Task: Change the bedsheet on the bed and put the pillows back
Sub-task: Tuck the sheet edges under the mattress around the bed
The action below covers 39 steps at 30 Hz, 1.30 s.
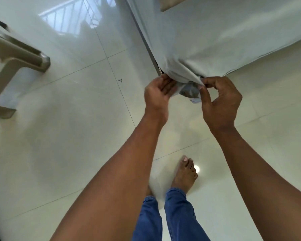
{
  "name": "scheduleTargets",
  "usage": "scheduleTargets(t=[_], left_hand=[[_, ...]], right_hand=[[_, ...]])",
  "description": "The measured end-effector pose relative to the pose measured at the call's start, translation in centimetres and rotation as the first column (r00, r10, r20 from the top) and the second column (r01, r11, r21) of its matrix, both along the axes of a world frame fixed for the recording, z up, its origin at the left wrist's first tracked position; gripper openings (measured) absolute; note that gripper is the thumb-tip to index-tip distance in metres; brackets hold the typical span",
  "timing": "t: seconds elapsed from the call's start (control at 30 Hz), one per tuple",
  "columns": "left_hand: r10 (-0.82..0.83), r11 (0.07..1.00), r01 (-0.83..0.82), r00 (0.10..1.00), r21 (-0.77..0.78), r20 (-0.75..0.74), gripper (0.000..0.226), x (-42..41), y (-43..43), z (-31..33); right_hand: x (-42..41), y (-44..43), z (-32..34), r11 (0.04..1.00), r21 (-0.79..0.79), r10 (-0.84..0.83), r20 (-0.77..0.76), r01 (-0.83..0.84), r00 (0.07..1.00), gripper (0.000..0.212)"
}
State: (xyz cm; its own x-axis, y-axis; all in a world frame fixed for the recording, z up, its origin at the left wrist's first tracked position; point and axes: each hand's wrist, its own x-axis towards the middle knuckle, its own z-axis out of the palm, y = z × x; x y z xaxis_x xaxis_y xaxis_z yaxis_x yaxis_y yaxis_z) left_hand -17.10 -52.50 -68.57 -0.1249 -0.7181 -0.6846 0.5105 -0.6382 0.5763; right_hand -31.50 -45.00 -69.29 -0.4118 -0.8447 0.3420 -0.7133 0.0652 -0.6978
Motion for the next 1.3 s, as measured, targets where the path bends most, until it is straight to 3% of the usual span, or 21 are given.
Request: scheduleTargets(t=[0.1, 0.2, 0.3, 0.37, 0.43, 0.5, 0.53, 0.6, 0.67, 0.73, 0.8, 0.87, 1.0, 1.13, 1.3], left_hand=[[0.08, 0.991, -0.064, 0.986, 0.114, -0.145, 0.032, -1.5, -1.4, -0.2], [0.039, 0.986, 0.001, 0.97, 0.166, -0.239, 0.052, -1.2, -2.9, -0.9], [-0.051, 0.978, 0.1, 0.965, 0.181, -0.257, 0.082, -0.2, -4.4, -0.9], [-0.106, 0.968, 0.153, 0.968, 0.201, -0.229, 0.081, 0.5, -5.0, -0.9], [-0.205, 0.959, 0.224, 0.971, 0.175, -0.123, 0.064, 0.8, -5.4, -1.3], [-0.266, 0.957, 0.25, 0.959, 0.15, 0.094, 0.05, 0.2, -5.2, -1.8], [-0.294, 0.955, 0.268, 0.92, 0.131, 0.26, 0.047, -0.1, -4.7, -2.0], [-0.243, 0.962, 0.269, 0.75, 0.052, 0.615, 0.038, 0.1, -3.6, -2.5], [-0.057, 0.97, 0.213, 0.66, -0.113, 0.749, 0.026, 1.4, -2.5, -2.8], [0.013, 0.943, 0.207, 0.759, -0.26, 0.651, 0.021, 2.6, -1.1, -1.6], [-0.121, 0.914, 0.262, 0.904, -0.308, 0.41, 0.022, 2.5, 0.2, -0.2], [-0.256, 0.908, 0.314, 0.94, -0.276, 0.227, 0.028, 1.4, 0.9, 0.3], [-0.33, 0.939, 0.324, 0.943, -0.117, -0.035, 0.035, -0.1, -0.4, -0.3], [-0.321, 0.942, 0.336, 0.902, 0.003, -0.288, 0.034, 0.1, -1.3, -1.9], [-0.324, 0.901, 0.416, 0.833, 0.121, -0.449, 0.05, 1.5, -2.4, -4.3]], right_hand=[[0.6, 0.9, 0.0, 0.993, 0.035, 0.11, -0.011, -0.109, 0.994, 0.006], [2.2, 1.5, -0.6, 0.965, 0.106, 0.24, -0.008, -0.238, 0.971, 0.008], [3.2, 0.4, -1.1, 0.95, 0.141, 0.283, 0.002, -0.28, 0.959, 0.007], [3.4, -1.0, -1.3, 0.941, 0.168, 0.294, 0.014, -0.292, 0.956, 0.005], [3.6, -2.2, -1.4, 0.932, 0.201, 0.305, 0.008, -0.301, 0.952, 0.004], [3.9, -3.0, -1.4, 0.928, 0.232, 0.298, 0.011, -0.292, 0.955, 0.003], [4.0, -2.9, -1.3, 0.929, 0.236, 0.29, 0.018, -0.286, 0.957, 0.003], [4.0, -2.1, -1.0, 0.935, 0.23, 0.273, 0.024, -0.271, 0.962, 0.004], [3.7, -0.7, -0.6, 0.948, 0.223, 0.225, 0.034, -0.227, 0.974, 0.005], [3.6, 1.0, -0.2, 0.968, 0.203, 0.143, 0.049, -0.15, 0.989, 0.007], [3.6, 1.9, 0.0, 0.979, 0.195, 0.051, 0.075, -0.065, 0.996, 0.008], [3.9, 2.0, 0.1, 0.984, 0.176, -0.002, 0.106, -0.017, 0.994, 0.009], [3.9, 1.1, -0.1, 0.991, 0.131, -0.014, 0.117, -0.001, 0.993, 0.011], [4.0, 0.2, -1.0, 0.979, 0.155, 0.135, 0.007, -0.135, 0.991, 0.015], [4.6, -2.6, -2.7, 0.95, 0.244, 0.216, -0.064, -0.195, 0.974, 0.011]])
